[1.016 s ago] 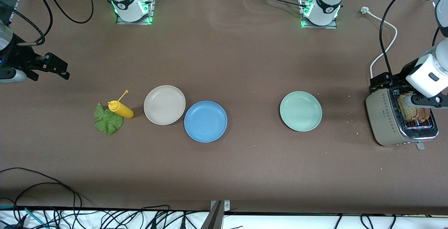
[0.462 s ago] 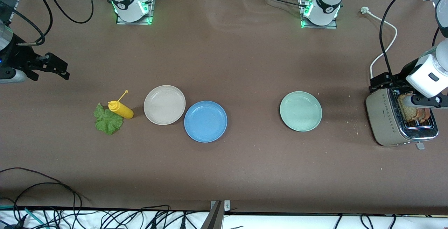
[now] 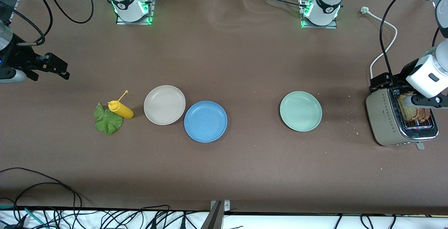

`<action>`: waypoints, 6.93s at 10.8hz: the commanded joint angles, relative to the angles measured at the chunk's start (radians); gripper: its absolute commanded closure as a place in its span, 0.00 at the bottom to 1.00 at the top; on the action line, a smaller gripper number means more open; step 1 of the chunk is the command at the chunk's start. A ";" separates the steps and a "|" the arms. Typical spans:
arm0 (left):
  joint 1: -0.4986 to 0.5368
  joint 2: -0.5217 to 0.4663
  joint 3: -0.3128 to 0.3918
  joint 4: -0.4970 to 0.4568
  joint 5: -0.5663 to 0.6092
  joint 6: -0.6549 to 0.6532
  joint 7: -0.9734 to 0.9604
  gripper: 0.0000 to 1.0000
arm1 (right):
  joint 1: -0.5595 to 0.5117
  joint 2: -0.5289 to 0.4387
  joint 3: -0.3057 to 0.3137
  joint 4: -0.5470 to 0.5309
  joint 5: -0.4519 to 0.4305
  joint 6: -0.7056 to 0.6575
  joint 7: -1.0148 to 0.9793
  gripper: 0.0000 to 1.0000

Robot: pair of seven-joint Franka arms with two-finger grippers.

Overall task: Make sandwich in blue plate with both arms
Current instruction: 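Lower the left gripper into the toaster slot over a bread slice, then grasp the bread slice with the left gripper and lift it out, then carry the bread slice with the left gripper over the blue plate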

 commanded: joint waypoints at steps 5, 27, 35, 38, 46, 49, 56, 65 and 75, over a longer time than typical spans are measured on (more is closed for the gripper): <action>0.052 -0.009 0.005 0.005 -0.023 -0.001 0.027 0.00 | -0.004 -0.003 0.001 0.004 -0.005 -0.006 -0.001 0.00; 0.303 0.296 0.006 0.035 0.074 0.154 0.168 0.00 | -0.004 -0.003 0.003 0.004 -0.002 -0.006 0.001 0.00; 0.299 0.327 0.002 0.032 0.127 0.151 0.161 0.00 | -0.004 -0.003 0.003 0.004 -0.002 -0.005 0.001 0.00; 0.297 0.333 0.000 0.027 0.127 0.136 0.165 0.15 | -0.004 -0.003 0.003 0.004 -0.002 -0.005 0.001 0.00; 0.297 0.321 -0.012 0.056 0.123 0.065 0.164 1.00 | -0.007 -0.003 0.000 0.004 -0.002 -0.006 -0.001 0.00; 0.265 0.293 -0.037 0.195 0.124 -0.109 0.165 1.00 | -0.007 0.003 -0.011 0.004 -0.002 -0.006 -0.001 0.00; 0.214 0.190 -0.242 0.279 0.069 -0.303 -0.085 1.00 | -0.007 0.003 -0.011 0.004 -0.002 -0.006 -0.003 0.00; -0.124 0.394 -0.390 0.254 -0.260 0.196 -0.870 1.00 | -0.007 0.003 -0.014 0.004 -0.001 -0.006 -0.001 0.00; -0.457 0.667 -0.310 0.257 -0.278 0.956 -0.978 1.00 | -0.004 0.003 -0.023 0.004 0.001 -0.006 -0.001 0.00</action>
